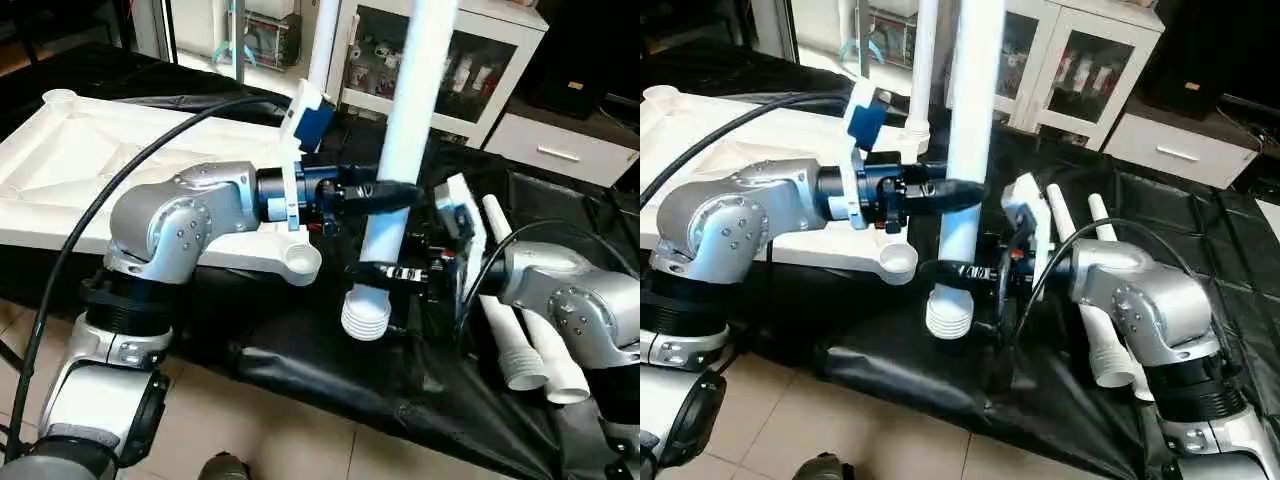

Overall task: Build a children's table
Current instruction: Pick table leg

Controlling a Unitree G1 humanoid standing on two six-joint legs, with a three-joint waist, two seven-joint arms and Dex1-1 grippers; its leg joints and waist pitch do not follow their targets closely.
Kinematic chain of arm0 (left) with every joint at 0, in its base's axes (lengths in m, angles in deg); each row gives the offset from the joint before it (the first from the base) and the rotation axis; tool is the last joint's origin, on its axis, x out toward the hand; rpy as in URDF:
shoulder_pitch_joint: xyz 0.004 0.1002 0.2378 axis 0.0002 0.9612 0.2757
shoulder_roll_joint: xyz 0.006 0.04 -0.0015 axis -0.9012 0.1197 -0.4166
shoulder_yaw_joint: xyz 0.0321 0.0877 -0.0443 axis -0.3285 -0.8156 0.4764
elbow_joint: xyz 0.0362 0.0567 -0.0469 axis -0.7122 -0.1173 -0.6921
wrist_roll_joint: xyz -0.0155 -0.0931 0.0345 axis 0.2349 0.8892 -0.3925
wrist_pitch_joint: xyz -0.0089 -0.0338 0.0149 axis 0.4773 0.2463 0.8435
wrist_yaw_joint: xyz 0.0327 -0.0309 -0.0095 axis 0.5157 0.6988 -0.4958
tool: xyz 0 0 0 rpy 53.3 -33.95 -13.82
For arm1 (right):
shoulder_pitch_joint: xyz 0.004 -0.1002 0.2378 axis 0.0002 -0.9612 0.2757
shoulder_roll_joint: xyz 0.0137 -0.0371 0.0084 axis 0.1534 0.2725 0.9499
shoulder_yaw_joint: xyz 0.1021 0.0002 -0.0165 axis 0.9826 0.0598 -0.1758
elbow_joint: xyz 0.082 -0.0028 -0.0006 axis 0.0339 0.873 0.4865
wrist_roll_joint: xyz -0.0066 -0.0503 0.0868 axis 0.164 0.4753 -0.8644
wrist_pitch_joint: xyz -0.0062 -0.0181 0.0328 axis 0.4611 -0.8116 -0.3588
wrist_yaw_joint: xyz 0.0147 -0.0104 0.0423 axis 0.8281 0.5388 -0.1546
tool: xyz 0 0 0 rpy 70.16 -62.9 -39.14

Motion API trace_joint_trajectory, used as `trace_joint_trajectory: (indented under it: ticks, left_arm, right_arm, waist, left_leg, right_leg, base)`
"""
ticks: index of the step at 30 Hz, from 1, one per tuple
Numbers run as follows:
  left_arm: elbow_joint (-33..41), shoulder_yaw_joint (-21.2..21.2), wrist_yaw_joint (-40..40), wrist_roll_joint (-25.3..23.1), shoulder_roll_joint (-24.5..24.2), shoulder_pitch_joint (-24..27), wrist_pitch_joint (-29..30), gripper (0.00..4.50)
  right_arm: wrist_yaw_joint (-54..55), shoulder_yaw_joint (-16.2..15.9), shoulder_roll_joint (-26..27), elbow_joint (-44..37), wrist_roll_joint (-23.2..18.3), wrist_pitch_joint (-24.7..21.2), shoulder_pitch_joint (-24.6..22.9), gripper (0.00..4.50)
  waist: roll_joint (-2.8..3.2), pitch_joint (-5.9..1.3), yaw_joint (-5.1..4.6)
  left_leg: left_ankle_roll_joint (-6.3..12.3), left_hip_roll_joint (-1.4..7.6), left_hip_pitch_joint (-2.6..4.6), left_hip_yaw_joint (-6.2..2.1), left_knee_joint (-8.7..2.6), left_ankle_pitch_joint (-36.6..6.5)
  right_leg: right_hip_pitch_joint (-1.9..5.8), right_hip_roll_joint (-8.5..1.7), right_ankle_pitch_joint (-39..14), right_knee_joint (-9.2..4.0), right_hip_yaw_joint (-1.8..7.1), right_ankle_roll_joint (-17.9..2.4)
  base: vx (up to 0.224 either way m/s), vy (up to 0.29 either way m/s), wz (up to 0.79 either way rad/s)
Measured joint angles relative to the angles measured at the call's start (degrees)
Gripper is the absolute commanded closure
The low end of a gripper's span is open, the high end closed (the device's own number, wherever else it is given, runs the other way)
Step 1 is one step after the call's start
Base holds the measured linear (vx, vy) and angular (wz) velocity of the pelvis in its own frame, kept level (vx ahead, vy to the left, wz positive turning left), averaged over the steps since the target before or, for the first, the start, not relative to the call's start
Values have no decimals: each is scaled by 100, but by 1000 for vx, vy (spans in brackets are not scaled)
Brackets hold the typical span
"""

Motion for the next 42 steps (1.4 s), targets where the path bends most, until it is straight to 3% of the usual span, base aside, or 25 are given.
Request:
trace_joint_trajectory:
  ticks: [8,21,23,25,42]
  left_arm:
    - [-1,-96,142,-128,-36,-1,-98,269]
    - [-23,-111,206,-229,18,-3,-117,270]
    - [-32,-111,212,-235,20,-4,-125,270]
    - [-32,-112,244,-241,20,-7,-134,270]
    - [-28,-171,441,-298,18,-32,-138,270]
  right_arm:
    - [-123,-167,-28,42,149,-1,2,256]
    - [-233,-171,-44,45,251,4,2,264]
    - [-231,-171,-43,45,266,11,1,209]
    - [-232,-185,-35,45,320,22,0,186]
    - [-250,-331,43,68,483,63,-4,181]
  waist:
    - [0,0,-1]
    - [0,0,0]
    - [0,0,1]
    - [0,0,0]
    - [0,0,4]
  left_leg:
    - [0,1,0,0,0,0]
    - [-1,1,0,1,0,1]
    - [-1,1,0,1,0,1]
    - [-1,1,0,1,0,1]
    - [-1,1,0,1,0,1]
  right_leg:
    - [0,0,0,0,0,0]
    - [0,0,1,1,0,-1]
    - [0,0,1,1,0,-1]
    - [0,0,1,1,-1,-1]
    - [0,0,1,2,-1,-2]
  base:
    - [0,0,0]
    - [0,0,0]
    - [0,0,0]
    - [0,0,0]
    - [0,0,0]
